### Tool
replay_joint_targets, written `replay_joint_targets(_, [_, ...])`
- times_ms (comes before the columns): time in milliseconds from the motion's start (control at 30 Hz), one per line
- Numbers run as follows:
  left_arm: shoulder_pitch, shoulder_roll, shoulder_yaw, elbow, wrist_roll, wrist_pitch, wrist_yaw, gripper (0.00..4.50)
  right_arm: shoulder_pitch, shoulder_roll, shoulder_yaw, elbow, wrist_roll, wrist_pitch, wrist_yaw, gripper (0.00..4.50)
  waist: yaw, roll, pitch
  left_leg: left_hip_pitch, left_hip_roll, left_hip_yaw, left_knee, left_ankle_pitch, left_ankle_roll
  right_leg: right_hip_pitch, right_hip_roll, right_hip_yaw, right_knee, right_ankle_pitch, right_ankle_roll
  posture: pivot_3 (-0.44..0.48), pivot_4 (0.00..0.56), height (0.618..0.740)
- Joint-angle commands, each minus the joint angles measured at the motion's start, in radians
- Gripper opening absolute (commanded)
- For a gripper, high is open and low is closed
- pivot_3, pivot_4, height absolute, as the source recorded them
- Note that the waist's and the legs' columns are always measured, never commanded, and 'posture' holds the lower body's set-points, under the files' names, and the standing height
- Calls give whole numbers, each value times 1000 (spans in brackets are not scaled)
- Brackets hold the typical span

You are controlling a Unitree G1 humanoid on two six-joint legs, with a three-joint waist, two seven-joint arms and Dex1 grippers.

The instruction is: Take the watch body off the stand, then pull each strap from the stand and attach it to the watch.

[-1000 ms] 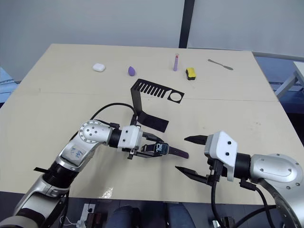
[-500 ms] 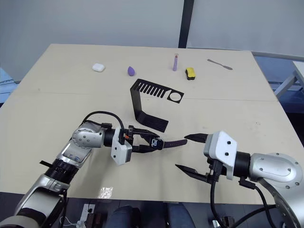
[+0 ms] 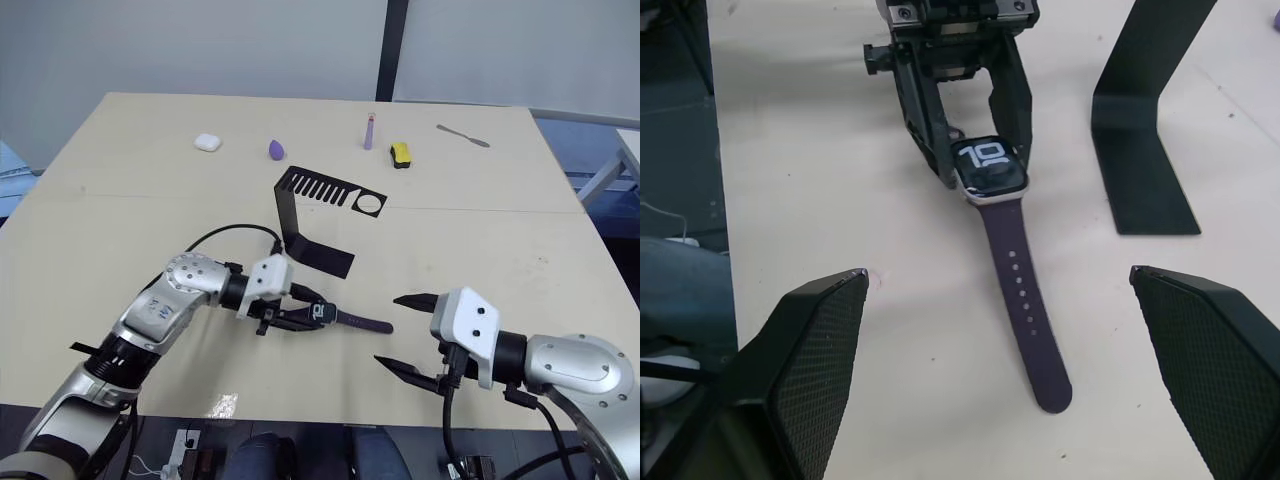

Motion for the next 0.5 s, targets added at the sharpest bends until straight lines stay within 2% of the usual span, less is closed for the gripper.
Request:
replay_joint_targets(33, [13,5,-44,-1,91,-47,8,1576,9,-13,-4,-31,-3,-20,-8,4453,1,0,0,0,0,0,0,0,0,0,0,0,0,0,0,0,150,740])
replay_joint_targets(167, [26,-9,-47,11,124,-21,27,1576,20,-20,-11,-24,-12,-28,-3,4453,0,0,0,0,0,0,0,0,0,0,0,0,0,0,0,0,150,740])
replay_joint_targets(233, [25,-10,-22,19,107,-3,20,2598,21,-26,-21,-18,-8,-29,2,4500,0,0,0,0,0,0,0,0,0,0,0,0,0,0,0,0,150,740])
replay_joint_targets(267, [24,-10,6,15,81,25,20,2900,20,-31,-32,-13,-2,-29,7,4500,0,0,0,0,0,0,0,0,0,0,0,0,0,0,0,0,150,740])
replay_joint_targets(367, [40,31,110,-50,-40,117,-30,4387,24,-47,-83,-3,34,-18,29,4500,-2,0,0,0,0,0,0,0,0,0,0,0,1,0,0,0,150,740])
replay_joint_targets(500, [91,178,279,-133,-218,180,-175,4450,59,-77,-199,18,130,13,94,4500,-8,0,0,0,1,0,-1,0,0,-1,0,0,1,-1,-1,0,150,740])
